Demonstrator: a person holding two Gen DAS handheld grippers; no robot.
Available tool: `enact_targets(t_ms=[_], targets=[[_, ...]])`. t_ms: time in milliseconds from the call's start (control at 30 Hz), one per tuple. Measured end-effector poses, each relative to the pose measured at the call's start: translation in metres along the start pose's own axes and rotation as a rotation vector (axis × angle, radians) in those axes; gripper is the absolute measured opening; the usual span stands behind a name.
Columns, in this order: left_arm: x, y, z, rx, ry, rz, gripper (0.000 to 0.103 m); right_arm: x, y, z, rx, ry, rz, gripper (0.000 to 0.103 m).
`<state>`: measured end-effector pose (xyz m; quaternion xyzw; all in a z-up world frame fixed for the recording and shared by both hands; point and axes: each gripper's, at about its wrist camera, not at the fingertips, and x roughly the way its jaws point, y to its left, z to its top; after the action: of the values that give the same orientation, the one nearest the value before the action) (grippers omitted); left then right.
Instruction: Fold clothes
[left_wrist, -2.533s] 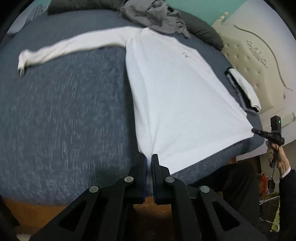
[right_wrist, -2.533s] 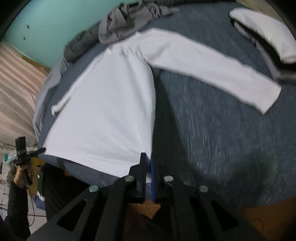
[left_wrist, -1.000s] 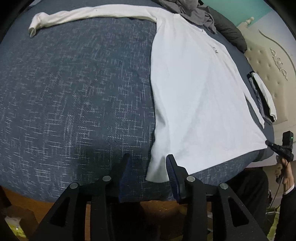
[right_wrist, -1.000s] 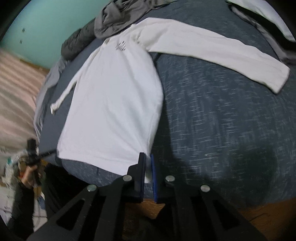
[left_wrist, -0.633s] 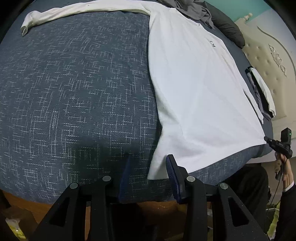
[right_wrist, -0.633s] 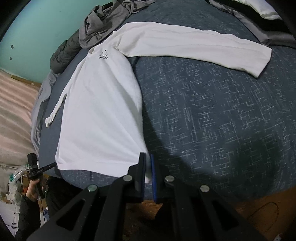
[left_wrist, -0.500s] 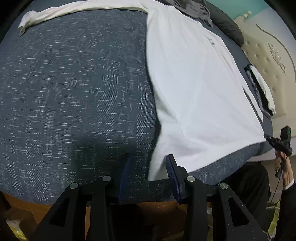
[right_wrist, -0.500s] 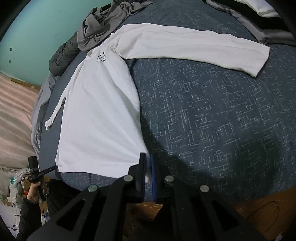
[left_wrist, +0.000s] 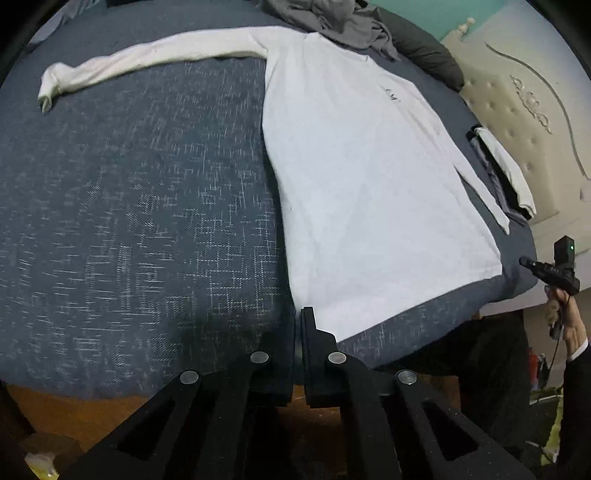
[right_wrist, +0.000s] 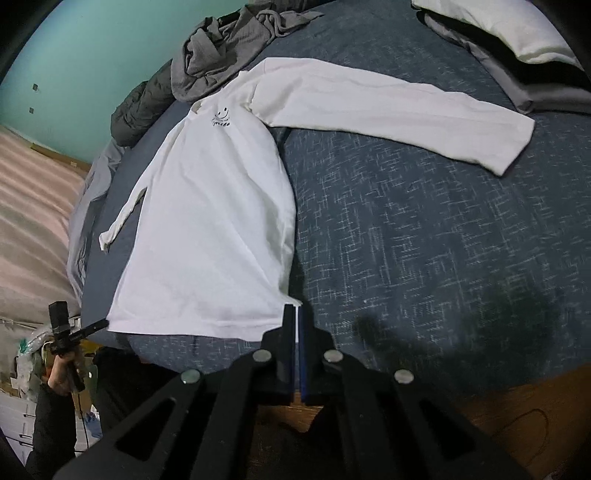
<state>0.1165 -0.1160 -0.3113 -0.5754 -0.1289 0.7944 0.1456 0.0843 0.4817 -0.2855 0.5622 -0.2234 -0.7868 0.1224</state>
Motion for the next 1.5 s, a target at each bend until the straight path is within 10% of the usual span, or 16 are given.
enact_targets(t_ms=[167, 300, 500, 600, 667, 1067, 1500], targets=[[0.015, -0.006, 0.001, -0.016, 0.034, 0.016, 0.003, 0.016, 0.005, -0.003, -0.010, 0.022, 0.027, 0.003], [0.028, -0.004, 0.002, -0.031, 0.054, 0.029, 0.003, 0.035, 0.016, -0.002, -0.028, 0.044, -0.003, 0.046], [0.029, -0.002, 0.002, -0.037, 0.052, 0.032, 0.003, 0.051, 0.021, 0.000, -0.063, 0.064, -0.024, 0.045], [0.027, -0.001, 0.002, -0.035, 0.050, 0.036, 0.003, 0.058, 0.024, 0.001, -0.080, 0.073, -0.034, 0.009], [0.025, 0.001, 0.007, -0.033, 0.047, 0.033, 0.003, 0.064, 0.025, 0.001, -0.091, 0.080, -0.041, 0.005], [-0.007, 0.000, 0.005, 0.000, 0.038, 0.030, 0.003, 0.011, 0.024, -0.003, -0.066, 0.052, 0.002, 0.004], [0.018, 0.014, -0.011, -0.027, 0.095, 0.049, 0.003, 0.055, 0.009, -0.017, -0.032, 0.108, -0.058, 0.004]])
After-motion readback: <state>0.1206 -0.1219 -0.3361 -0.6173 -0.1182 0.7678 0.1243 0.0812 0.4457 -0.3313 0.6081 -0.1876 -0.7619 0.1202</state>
